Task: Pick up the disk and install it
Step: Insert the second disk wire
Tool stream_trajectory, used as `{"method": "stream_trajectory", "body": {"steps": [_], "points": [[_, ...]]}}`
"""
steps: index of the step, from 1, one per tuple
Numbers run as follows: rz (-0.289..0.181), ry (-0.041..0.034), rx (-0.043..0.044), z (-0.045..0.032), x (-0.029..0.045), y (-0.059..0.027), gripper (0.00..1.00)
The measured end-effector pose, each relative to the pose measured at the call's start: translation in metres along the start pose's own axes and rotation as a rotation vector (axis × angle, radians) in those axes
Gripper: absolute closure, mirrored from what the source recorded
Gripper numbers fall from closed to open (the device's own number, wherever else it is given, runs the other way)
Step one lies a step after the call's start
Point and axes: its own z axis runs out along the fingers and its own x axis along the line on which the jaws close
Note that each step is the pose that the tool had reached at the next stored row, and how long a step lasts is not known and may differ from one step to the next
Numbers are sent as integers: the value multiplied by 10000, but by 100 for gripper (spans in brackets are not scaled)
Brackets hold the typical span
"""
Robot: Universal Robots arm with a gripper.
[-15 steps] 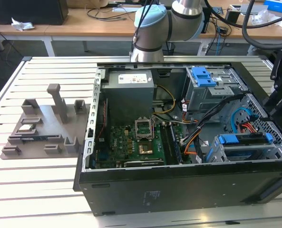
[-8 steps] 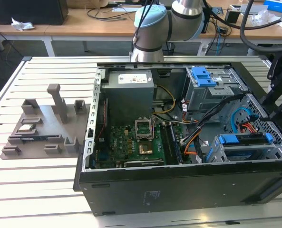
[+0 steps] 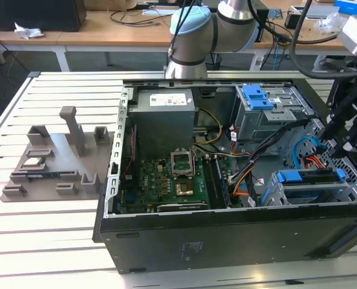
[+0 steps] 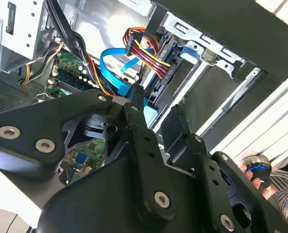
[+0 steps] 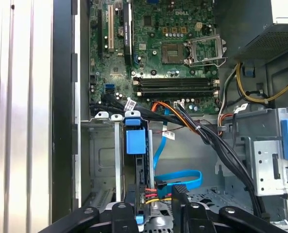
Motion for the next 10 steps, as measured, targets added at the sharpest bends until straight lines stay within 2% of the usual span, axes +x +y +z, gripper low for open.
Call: {"method": "stream_trajectory", "body": {"steps": [2,3,4,8,9,10], "points": [[-2,-10,-1,43,2,1,58],[-4,-29,-1,89,3,-1,58],[-6,-60,-2,95,3,-1,58],[-9,-78,-3,96,4,-1,60],[-9,-86,-3,96,4,-1,72],[-10,-91,-3,96,4,-1,78]]}}
